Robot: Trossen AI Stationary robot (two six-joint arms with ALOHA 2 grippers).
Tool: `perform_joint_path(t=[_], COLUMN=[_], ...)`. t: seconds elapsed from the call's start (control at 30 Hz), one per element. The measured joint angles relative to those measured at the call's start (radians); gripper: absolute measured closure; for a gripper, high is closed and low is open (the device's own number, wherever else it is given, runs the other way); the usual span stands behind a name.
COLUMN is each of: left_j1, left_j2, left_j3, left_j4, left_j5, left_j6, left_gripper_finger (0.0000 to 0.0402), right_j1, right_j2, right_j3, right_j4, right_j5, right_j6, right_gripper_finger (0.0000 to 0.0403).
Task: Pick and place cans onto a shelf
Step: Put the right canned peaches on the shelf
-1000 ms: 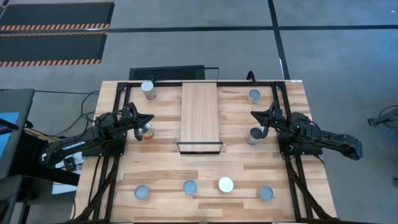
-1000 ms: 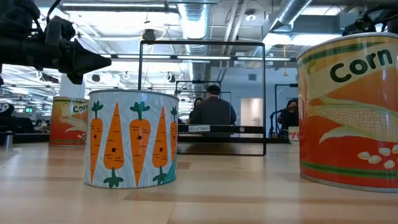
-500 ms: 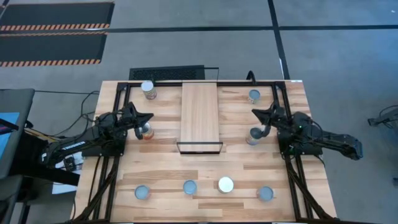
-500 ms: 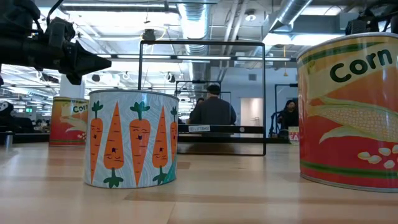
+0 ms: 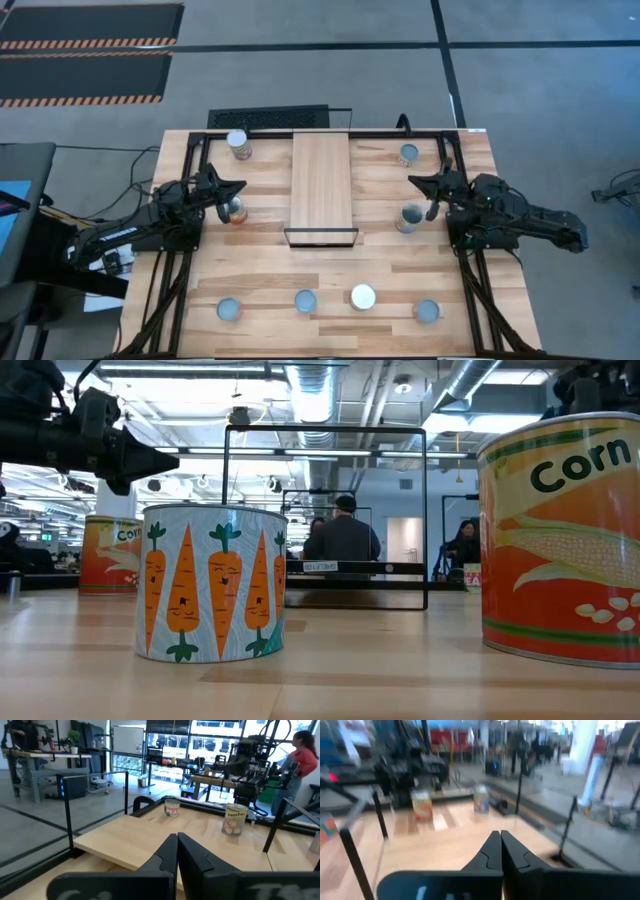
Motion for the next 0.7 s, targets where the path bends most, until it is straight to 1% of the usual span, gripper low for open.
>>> perform_joint_path(t=[0.2,0.3,0.4,0.47,0.6,0.7], left_j1=[0.000,0.000,0.000,0.000,0.000,0.000], left_j2=[0.000,0.000,0.000,0.000,0.000,0.001], left_j3=[0.000,0.000,0.000,0.000,0.000,0.000], left_j4=[0.000,-0.001,-0.001,0.000,0.000,0.000], left_j5=[0.005,0.008,0.004,-0.003,-0.002,0.000], left_j6=[0.013,0.013,0.021,0.021,0.022,0.021], left_gripper_finger=[0.0401,0.0401,0.0401,0.0401,0.0401,0.0401], right_j1=[0.037,0.064,0.091,0.112,0.162,0.216], right_j2=[0.125,0.205,0.291,0.353,0.490,0.590], right_j3=[0.069,0.108,0.172,0.223,0.336,0.422], right_j4=[-0.069,-0.134,-0.181,-0.237,-0.338,-0.479], right_j5=[0.011,0.011,0.022,0.041,0.044,0.044], right_j6=[0.069,0.113,0.159,0.183,0.253,0.344], right_gripper_finger=[0.0399,0.0400,0.0400,0.0400,0.0399,0.0399])
